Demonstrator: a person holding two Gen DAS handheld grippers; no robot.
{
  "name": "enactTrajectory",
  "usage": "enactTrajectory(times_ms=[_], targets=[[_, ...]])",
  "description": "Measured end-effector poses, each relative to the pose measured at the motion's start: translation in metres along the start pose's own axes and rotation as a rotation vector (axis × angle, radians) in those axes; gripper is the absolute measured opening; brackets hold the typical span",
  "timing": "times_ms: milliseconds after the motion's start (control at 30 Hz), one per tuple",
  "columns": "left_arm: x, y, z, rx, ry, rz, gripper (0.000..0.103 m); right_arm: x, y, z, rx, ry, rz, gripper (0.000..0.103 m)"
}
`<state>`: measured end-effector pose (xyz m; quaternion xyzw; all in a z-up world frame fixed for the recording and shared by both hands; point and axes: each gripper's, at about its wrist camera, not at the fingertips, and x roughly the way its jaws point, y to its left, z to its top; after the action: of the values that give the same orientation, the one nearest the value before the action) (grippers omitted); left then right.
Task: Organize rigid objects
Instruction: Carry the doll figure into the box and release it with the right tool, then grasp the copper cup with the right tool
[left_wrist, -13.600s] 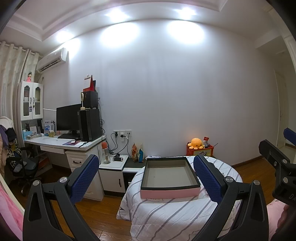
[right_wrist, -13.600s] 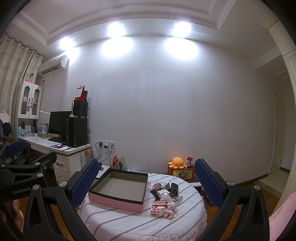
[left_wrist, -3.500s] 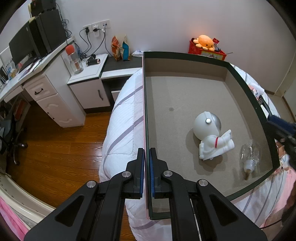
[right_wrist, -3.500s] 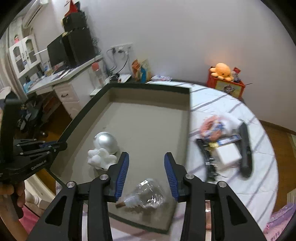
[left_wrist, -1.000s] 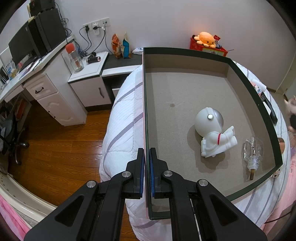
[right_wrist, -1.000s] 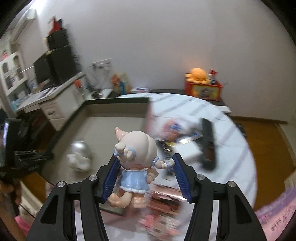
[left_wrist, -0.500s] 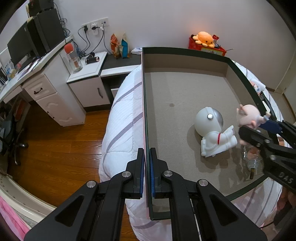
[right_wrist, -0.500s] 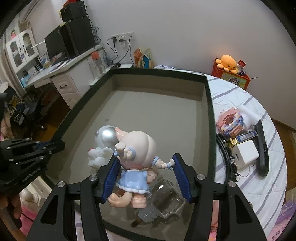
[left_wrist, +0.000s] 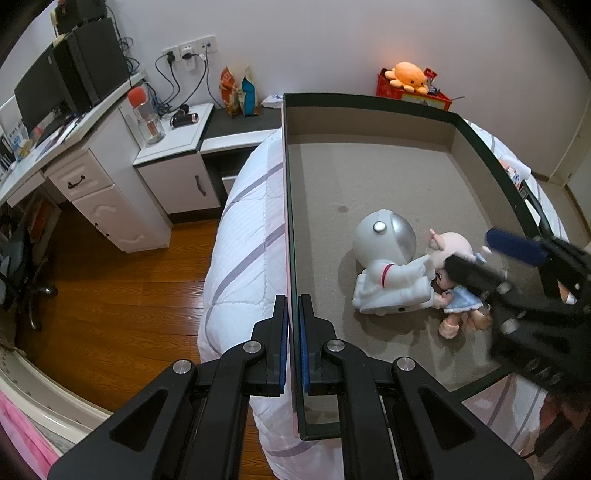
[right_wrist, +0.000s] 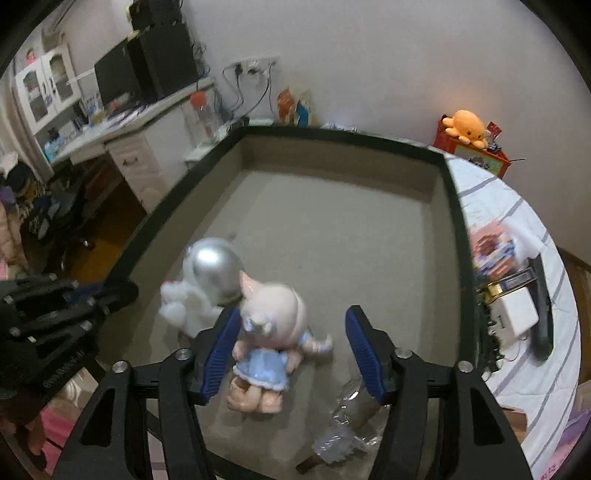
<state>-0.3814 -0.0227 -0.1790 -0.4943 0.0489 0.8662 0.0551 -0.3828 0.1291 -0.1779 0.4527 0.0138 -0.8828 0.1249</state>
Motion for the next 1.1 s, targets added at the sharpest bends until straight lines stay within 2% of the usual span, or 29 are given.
enactTrajectory(times_ms=[100, 233, 400, 600, 833, 967, 1100], targets=[[0.000, 0.000, 0.000, 0.002, 0.000, 0.002, 0.005, -0.012, -0.006, 0.002, 0.009, -0.031, -0.031, 0.067], [0.000, 0.000, -0.001, 0.000, 0.001, 0.001, 0.005, -0.023, -0.013, 0.000, 0.033, -0.051, -0.029, 0.067], [-0.001, 0.000, -0.001, -0.002, 0.002, 0.002, 0.005, -0.046, -0.025, 0.001, 0.060, -0.119, -0.050, 0.067], [0.000, 0.001, -0.002, -0.002, 0.006, -0.001, 0.005, -0.086, -0.061, -0.014, 0.114, -0.178, -0.136, 0.067], [0.002, 0.001, -0.002, -0.003, 0.010, 0.000, 0.005, -0.105, -0.104, -0.055, 0.201, -0.133, -0.248, 0.067], [0.004, 0.000, -0.003, -0.003, 0.010, 0.006, 0.005, -0.094, -0.116, -0.074, 0.221, -0.074, -0.245, 0.067], [0.005, -0.002, -0.002, -0.001, 0.013, 0.010, 0.005, -0.075, -0.118, -0.085, 0.238, -0.027, -0.200, 0.067]])
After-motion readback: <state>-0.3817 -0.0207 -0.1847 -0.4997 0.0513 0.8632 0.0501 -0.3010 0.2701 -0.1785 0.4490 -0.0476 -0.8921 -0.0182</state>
